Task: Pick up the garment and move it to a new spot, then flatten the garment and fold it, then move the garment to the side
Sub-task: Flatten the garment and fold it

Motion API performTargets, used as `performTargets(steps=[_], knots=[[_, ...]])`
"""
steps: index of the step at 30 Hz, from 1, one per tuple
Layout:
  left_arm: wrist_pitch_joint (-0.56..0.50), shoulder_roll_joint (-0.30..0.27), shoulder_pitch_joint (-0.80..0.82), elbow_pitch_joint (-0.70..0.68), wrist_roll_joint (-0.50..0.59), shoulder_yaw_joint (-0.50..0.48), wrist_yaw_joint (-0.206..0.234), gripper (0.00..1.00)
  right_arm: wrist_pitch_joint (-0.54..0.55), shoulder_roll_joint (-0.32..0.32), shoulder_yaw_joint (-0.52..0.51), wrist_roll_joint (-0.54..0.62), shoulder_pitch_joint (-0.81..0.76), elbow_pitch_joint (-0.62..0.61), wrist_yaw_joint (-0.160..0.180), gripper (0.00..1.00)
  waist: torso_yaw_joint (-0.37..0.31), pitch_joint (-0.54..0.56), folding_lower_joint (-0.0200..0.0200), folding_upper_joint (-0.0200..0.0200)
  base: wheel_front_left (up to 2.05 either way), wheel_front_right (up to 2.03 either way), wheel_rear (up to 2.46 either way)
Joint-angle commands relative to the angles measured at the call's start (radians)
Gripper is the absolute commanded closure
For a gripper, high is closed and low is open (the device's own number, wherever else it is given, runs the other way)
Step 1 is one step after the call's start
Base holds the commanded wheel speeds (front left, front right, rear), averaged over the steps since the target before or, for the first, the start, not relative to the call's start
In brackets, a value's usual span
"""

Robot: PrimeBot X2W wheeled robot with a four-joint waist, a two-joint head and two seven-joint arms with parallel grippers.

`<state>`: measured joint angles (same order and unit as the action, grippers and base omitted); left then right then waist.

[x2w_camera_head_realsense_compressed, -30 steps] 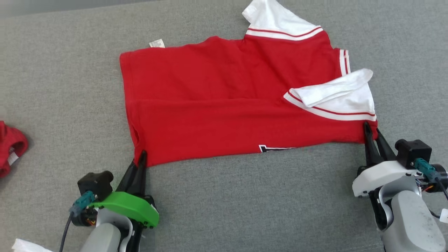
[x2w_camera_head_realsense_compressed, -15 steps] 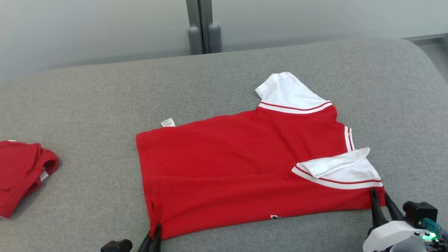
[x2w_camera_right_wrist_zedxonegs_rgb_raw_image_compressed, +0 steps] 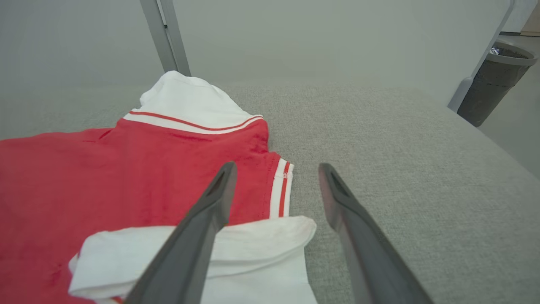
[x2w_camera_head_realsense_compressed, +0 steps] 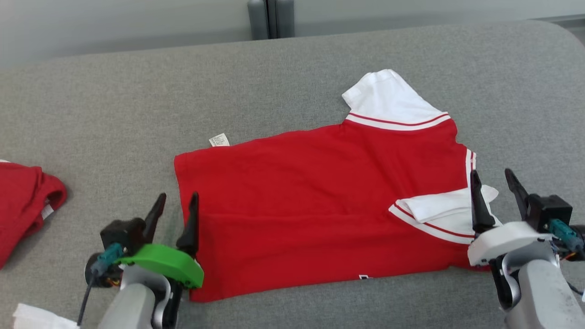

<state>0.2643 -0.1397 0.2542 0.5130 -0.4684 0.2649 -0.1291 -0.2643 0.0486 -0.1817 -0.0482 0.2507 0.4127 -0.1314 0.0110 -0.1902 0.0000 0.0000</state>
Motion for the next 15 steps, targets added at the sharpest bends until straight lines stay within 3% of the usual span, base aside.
performTargets(steps=[1,15], knots=[[0.000,-0.020,0.052,0.022,-0.016,0.009,-0.003,0.00,0.000,0.004,0.003,0.014,0.035,-0.001,0.001,0.00,0.008,-0.084,0.0000,0.0000,0.00,0.00,0.00],[0.000,-0.118,0.342,0.205,-0.196,0.183,-0.003,0.00,0.000,0.004,0.046,0.151,0.275,0.056,0.001,0.00,-0.007,-0.223,0.0000,0.0000,0.00,0.00,0.00]])
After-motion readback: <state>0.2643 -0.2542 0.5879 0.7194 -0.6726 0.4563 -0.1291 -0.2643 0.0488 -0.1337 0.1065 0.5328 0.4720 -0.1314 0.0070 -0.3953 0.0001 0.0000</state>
